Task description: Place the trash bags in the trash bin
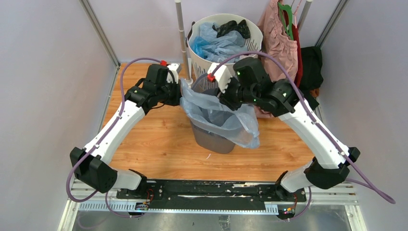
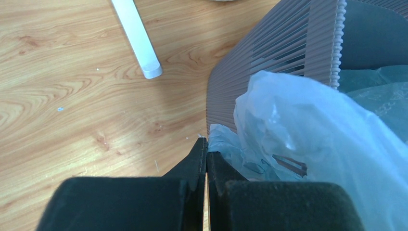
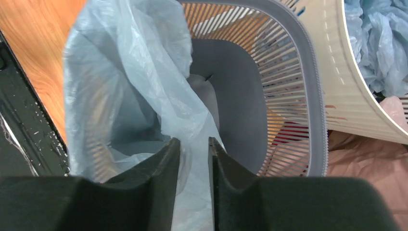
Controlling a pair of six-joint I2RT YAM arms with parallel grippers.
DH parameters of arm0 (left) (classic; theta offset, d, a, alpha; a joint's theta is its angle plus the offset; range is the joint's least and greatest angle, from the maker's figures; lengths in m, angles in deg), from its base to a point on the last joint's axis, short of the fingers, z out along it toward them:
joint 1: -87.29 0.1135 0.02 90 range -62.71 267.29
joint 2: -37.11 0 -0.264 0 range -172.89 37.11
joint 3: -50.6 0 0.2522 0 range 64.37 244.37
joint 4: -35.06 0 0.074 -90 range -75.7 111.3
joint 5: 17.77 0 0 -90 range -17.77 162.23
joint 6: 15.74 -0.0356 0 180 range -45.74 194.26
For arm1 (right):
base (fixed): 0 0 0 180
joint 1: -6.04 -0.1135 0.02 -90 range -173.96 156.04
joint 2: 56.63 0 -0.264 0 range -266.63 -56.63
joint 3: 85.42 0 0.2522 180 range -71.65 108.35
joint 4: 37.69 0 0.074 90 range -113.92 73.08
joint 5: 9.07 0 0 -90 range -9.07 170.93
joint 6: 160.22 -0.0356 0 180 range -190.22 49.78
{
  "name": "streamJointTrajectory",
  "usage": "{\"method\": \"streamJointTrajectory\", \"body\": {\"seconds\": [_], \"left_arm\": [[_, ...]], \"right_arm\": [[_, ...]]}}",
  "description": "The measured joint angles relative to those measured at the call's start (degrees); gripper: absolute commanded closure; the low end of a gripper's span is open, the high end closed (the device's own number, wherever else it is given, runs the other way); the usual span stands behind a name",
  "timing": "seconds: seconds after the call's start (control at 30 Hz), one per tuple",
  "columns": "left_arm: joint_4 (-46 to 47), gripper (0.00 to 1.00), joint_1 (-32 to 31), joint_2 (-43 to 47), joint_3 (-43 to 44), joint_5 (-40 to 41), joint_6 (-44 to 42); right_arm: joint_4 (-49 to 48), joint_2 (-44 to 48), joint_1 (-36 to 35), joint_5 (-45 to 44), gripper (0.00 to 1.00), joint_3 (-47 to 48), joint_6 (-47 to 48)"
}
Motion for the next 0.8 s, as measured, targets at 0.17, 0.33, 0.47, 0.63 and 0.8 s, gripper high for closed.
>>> {"method": "streamJointTrajectory", "body": {"seconds": [0.17, 0.33, 0.47, 0.63, 0.8], "left_arm": [[0.00, 1.00, 0.00, 0.00, 0.02, -0.42, -0.28], [-0.07, 1.00, 0.00, 0.00, 0.09, -0.55, -0.66], [-0.22, 1.00, 0.00, 0.04, 0.44, -0.57, -0.85], [-0.22, 1.00, 0.00, 0.15, 0.46, -0.72, -0.94], [-0.20, 1.00, 0.00, 0.33, 0.46, -0.92, -0.98]], "right_arm": [[-0.90, -0.35, 4.81, 3.96, 0.97, -1.29, -1.33], [-1.92, -1.68, 6.14, 5.70, 1.00, -1.97, -2.29], [-3.06, -2.32, 7.56, 5.75, 1.00, -2.23, -2.93], [-5.05, -2.36, 12.44, 5.05, 1.00, -2.23, -4.70], [-7.82, -2.36, 18.91, 4.57, 1.00, -2.23, -7.19]]}}
